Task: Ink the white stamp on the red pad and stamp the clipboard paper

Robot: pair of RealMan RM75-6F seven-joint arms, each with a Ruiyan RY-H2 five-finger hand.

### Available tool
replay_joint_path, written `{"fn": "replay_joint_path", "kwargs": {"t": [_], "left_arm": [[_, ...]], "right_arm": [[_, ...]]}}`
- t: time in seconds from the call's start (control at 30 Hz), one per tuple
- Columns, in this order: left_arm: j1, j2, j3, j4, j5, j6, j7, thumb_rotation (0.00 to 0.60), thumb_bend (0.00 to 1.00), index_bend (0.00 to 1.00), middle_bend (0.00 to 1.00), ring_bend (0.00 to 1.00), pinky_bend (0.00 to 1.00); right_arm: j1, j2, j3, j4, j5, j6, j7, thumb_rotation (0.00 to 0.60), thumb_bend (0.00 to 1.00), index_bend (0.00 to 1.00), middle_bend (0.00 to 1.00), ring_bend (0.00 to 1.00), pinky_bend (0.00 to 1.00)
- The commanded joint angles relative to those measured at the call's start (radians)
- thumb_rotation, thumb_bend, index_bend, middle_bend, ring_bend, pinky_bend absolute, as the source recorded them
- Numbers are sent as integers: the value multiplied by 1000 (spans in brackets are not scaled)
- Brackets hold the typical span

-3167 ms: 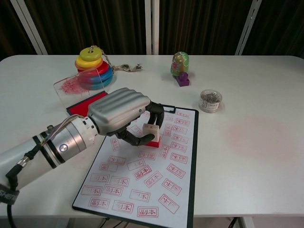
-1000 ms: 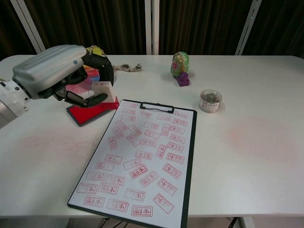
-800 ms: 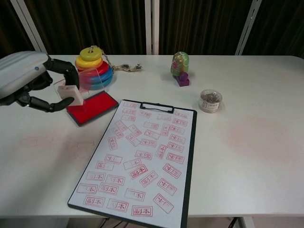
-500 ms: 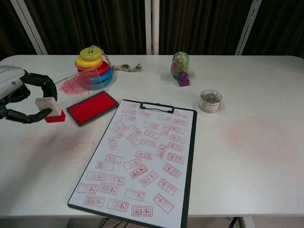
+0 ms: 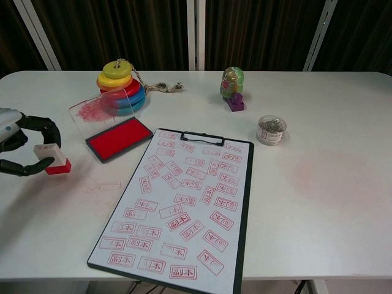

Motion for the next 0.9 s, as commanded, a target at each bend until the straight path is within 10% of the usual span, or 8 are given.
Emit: {"fn": "replay_joint_path", "kwargs": {"t": [0.03, 0.9], "left_arm": [[8, -19, 0, 34, 7, 5, -15, 600, 381, 658, 659, 1000, 1000], [28, -65, 9, 147, 35, 4, -83, 600, 320, 545, 564, 1000, 1000]], "right_arm": [[1, -1, 0, -1, 0, 0, -3, 600, 242, 0, 0, 0, 0], [-4, 6, -2, -1, 8, 1, 0, 600, 246, 0, 0, 0, 0]]}}
